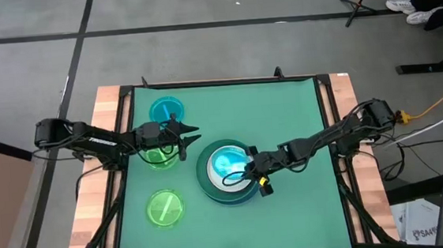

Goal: Stack plastic plates
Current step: Stack the right light blue plate on top of the white plate, then stack the light blue plate on top of the light blue plate

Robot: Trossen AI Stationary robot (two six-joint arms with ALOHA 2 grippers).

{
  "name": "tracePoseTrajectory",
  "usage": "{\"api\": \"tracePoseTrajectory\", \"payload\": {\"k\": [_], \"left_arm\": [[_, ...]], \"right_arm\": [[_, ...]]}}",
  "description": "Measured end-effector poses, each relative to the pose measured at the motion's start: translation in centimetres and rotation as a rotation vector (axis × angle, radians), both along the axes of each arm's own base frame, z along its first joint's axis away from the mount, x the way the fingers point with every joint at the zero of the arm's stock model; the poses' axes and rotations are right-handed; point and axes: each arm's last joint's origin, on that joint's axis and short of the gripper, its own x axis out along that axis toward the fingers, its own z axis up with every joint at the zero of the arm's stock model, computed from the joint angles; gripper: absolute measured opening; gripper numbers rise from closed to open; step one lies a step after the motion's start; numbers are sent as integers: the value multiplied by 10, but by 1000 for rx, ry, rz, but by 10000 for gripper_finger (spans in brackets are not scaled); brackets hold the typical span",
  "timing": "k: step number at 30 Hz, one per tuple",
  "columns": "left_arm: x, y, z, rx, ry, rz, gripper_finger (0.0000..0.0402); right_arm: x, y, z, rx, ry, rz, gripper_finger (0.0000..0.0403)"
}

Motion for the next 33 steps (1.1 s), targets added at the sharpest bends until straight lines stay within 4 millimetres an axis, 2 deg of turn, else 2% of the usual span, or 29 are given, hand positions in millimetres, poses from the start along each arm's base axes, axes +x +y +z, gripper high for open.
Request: {"api": "tracePoseTrajectory", "payload": {"k": [5,9,12,16,21,25,29,33], "left_arm": [[0,0,0,-1,0,-8,137],[0,0,0,0,0,-12,137],[0,0,0,0,4,-12,137],[1,0,-3,-6,44,-9,137],[11,3,1,-29,196,5,137],[16,9,5,-12,421,100,137],[12,17,11,8,629,206,137],[4,30,11,-8,724,288,137]], "right_arm": [[1,0,3,22,-17,-12,92],[3,1,20,23,-28,-4,132],[1,-2,38,6,-34,-5,147],[-4,-8,47,11,-72,-17,149],[-3,-16,35,17,-137,-48,143],[-7,-24,19,14,-218,-64,143],[-16,-35,4,-8,-275,-125,143],[-21,-41,-2,-18,-304,-159,143]]}}
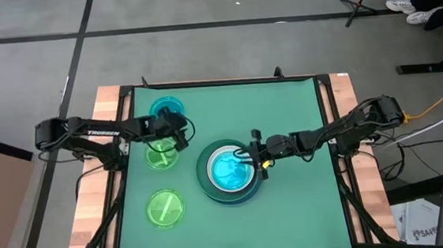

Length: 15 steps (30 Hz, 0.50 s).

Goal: Stack plastic plates
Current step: Stack the light blue plate on top of the light blue plate

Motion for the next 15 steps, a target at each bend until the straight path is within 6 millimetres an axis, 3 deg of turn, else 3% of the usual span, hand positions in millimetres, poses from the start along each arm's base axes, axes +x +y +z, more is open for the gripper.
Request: {"api": "tracePoseTrajectory", "payload": {"k": [15], "left_arm": [[-6,48,-39,-41,180,126,137]], "right_arm": [[0,-4,-1,-62,-8,-12,143]]}}
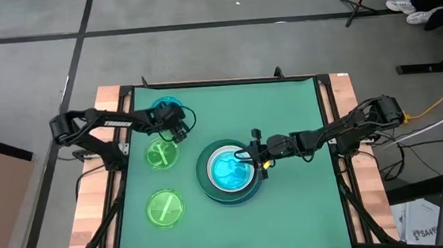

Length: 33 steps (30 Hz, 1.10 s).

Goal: Stack plastic plates
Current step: Stack the light blue plate on top of the light blue plate

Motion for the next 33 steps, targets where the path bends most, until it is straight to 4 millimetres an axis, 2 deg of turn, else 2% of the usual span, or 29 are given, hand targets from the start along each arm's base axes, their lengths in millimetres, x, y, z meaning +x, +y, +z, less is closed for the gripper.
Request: {"api": "tracePoseTrajectory", "payload": {"k": [6,12,16,24,29,33], "left_arm": [[-3,12,-10,-18,27,47,137],[-3,16,-11,-8,14,61,132],[-3,16,-11,9,28,50,104],[-5,17,-12,61,78,69,9],[-3,14,-11,77,86,59,3],[2,2,-8,87,83,11,2]], "right_arm": [[0,0,0,2,0,0,143],[0,0,0,2,1,-1,143],[0,0,0,2,2,-1,143],[0,0,-1,3,5,-2,143],[0,0,0,7,5,-4,143],[0,0,0,14,4,-8,143]]}}
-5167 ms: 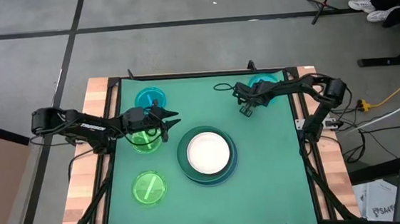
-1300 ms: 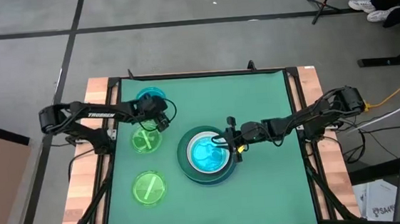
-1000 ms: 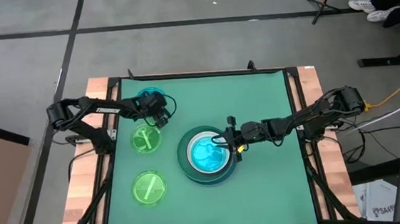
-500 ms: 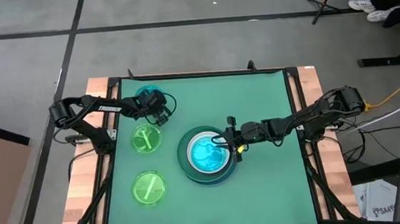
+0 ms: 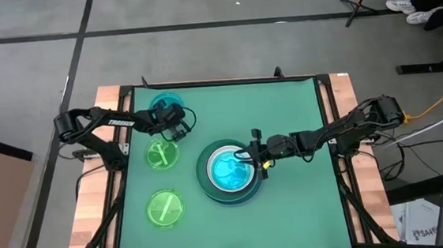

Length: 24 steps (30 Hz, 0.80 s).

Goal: Stack plastic plates
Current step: Stack the light blue plate on top of the light blue plate

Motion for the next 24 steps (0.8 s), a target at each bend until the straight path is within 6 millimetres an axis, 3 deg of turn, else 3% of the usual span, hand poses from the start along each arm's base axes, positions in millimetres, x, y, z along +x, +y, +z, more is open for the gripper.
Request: {"api": "tracePoseTrajectory", "payload": {"k": [6,13,24], "left_arm": [[11,-28,14,47,-24,-78,1],[37,-72,49,44,-76,-217,1],[62,-155,88,42,-223,-509,0]], "right_arm": [[0,0,0,88,0,-41,143],[0,2,0,211,2,-84,143],[-12,50,1,186,-25,-115,143]]}}
